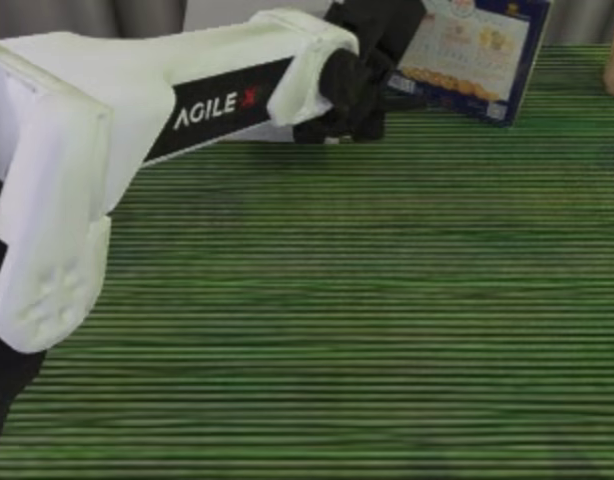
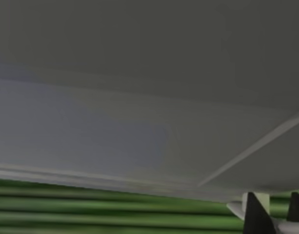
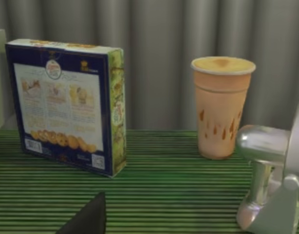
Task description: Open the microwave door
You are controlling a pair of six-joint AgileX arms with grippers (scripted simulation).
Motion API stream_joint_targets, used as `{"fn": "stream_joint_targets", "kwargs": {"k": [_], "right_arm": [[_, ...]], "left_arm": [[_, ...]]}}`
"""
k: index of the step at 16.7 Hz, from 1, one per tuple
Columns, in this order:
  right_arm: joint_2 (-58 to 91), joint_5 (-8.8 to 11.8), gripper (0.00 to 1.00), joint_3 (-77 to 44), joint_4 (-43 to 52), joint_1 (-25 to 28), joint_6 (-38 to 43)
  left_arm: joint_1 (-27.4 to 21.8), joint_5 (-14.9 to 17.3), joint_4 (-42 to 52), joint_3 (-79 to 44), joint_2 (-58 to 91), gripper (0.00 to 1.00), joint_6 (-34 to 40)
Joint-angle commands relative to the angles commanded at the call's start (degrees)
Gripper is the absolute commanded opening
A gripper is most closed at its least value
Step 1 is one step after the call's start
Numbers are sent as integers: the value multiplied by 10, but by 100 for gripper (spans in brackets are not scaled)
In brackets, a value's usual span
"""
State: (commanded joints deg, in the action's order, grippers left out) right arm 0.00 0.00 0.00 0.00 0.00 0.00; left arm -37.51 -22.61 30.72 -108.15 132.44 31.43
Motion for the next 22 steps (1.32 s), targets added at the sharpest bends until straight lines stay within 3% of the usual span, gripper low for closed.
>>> {"fn": "stream_joint_targets", "kwargs": {"k": [8, 22], "right_arm": [[0, 0, 100, 0, 0, 0, 0], [0, 0, 100, 0, 0, 0, 0]], "left_arm": [[3, 21, -36, 56, -32, 0, -33], [3, 22, -37, 57, -32, 0, -33]]}}
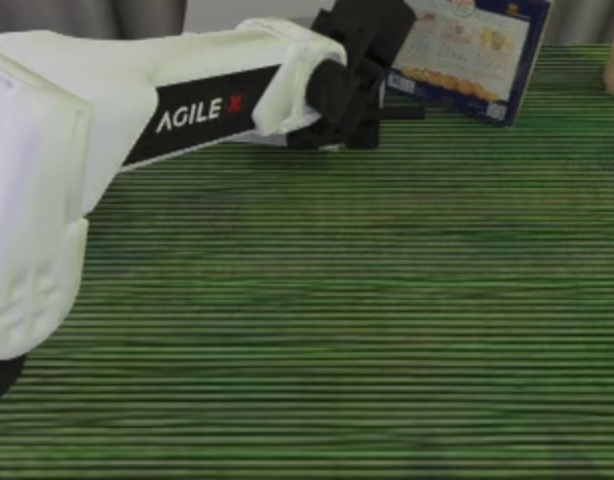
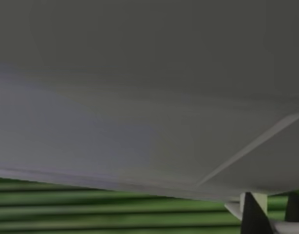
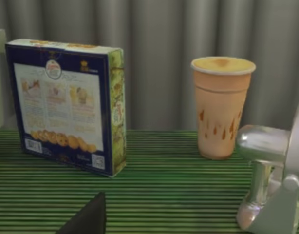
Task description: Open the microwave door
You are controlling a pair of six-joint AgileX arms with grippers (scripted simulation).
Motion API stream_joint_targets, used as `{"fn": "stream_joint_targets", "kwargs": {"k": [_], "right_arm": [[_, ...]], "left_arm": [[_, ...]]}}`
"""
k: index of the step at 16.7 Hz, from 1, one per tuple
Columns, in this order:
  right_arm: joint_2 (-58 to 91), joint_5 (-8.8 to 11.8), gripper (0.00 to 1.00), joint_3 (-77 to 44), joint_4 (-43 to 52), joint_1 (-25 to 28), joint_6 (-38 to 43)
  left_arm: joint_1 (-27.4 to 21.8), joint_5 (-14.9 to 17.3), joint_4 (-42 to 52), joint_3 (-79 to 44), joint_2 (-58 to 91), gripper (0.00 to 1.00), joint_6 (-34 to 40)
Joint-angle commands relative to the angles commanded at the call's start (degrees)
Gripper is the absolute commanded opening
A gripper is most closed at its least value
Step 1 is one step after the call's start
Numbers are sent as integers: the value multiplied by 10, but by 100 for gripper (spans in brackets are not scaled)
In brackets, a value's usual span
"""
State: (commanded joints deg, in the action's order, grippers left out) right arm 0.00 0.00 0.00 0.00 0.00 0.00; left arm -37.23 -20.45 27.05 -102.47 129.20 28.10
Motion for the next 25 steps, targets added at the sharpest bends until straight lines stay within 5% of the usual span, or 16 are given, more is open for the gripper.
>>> {"fn": "stream_joint_targets", "kwargs": {"k": [25], "right_arm": [[0, 0, 100, 0, 0, 0, 0]], "left_arm": [[4, 26, -36, 57, -33, 0, -37]]}}
